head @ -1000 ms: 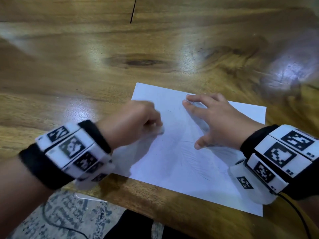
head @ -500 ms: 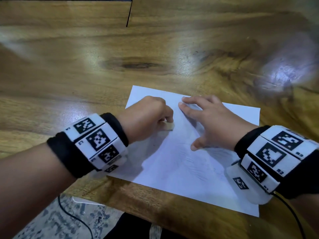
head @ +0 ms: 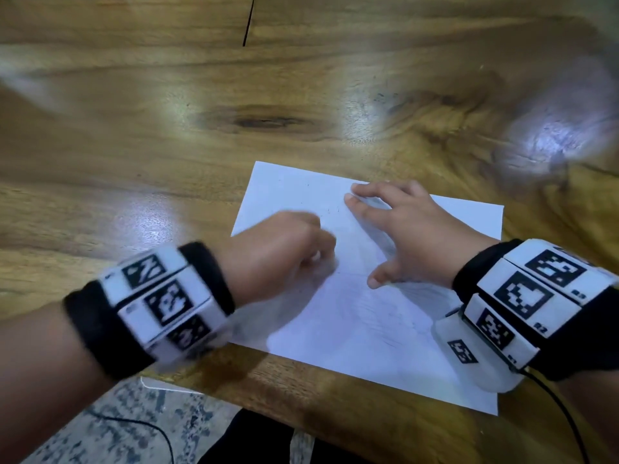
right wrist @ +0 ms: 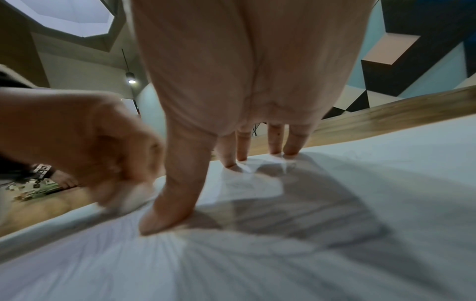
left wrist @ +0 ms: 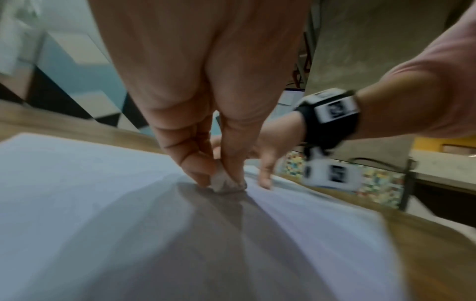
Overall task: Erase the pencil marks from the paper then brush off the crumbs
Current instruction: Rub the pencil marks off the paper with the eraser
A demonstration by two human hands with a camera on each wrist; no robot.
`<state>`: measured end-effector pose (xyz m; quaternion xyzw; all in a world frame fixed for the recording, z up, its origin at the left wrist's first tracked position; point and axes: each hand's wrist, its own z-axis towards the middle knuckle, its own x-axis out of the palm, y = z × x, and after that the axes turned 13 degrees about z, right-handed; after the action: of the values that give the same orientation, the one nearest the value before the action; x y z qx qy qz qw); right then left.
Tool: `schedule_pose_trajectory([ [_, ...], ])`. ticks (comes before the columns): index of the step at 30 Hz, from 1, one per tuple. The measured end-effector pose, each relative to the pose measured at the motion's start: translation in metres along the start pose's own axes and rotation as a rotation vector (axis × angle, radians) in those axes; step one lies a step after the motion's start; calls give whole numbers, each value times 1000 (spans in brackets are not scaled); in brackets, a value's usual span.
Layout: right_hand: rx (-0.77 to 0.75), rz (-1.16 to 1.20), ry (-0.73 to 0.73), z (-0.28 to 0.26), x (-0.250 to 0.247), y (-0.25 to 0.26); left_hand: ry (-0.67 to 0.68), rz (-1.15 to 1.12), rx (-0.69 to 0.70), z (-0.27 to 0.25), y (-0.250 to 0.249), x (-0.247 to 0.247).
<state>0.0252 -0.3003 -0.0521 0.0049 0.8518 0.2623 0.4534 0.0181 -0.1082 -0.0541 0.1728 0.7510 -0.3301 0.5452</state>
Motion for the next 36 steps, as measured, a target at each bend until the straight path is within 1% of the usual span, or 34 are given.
schedule_pose_trajectory([
  [3,-1,7,2,0,0,0,177,-43,32,-24,-10,7],
  [4,-1,11,0,0,1,0,179,-40,40,-22,-8,5],
  [5,-1,12,-3,0,1,0,147,-40,38,-15,-5,1],
  [7,2,5,-4,0,1,-1,32,-16,-2,1,1,-6],
  [8,5,-1,-2,0,1,0,-8,-7,-23,4,3,-6],
  [9,7,-6,1,0,1,0,-17,-3,-25,3,3,-4],
  [10,8,-8,3,0,1,0,-5,-11,-4,-4,-1,0],
  [12,13,2,4,0,0,0,88,-31,40,-27,-13,8],
  [13,15,6,6,0,0,0,132,-34,43,-39,-18,13],
  [15,18,8,10,-1,-1,1,172,-63,24,-50,-22,16],
  [17,16,12,11,-1,-1,1,144,-102,30,-43,-18,12],
  [20,15,16,6,-2,-1,1,46,-95,-6,-25,-10,7],
  [21,16,16,7,-2,0,1,42,-97,-4,-26,-10,8],
  [22,18,18,8,-1,-1,1,59,-102,8,-30,-13,9],
  [25,19,21,9,-2,-1,1,179,-58,15,-55,-30,18],
  [27,19,17,9,-2,-1,1,187,-87,8,-57,-31,17],
  [29,20,16,10,-2,-1,2,130,-108,19,-42,-23,10],
  [31,20,14,9,-2,-1,2,32,-77,-33,-26,-12,4],
  [32,20,13,10,-2,-1,3,8,-50,-64,-22,-8,3],
  [34,19,11,8,-2,-1,3,30,-32,-66,-28,-10,4],
  [36,23,6,13,-3,-1,4,127,-44,-27,-45,-19,9],
])
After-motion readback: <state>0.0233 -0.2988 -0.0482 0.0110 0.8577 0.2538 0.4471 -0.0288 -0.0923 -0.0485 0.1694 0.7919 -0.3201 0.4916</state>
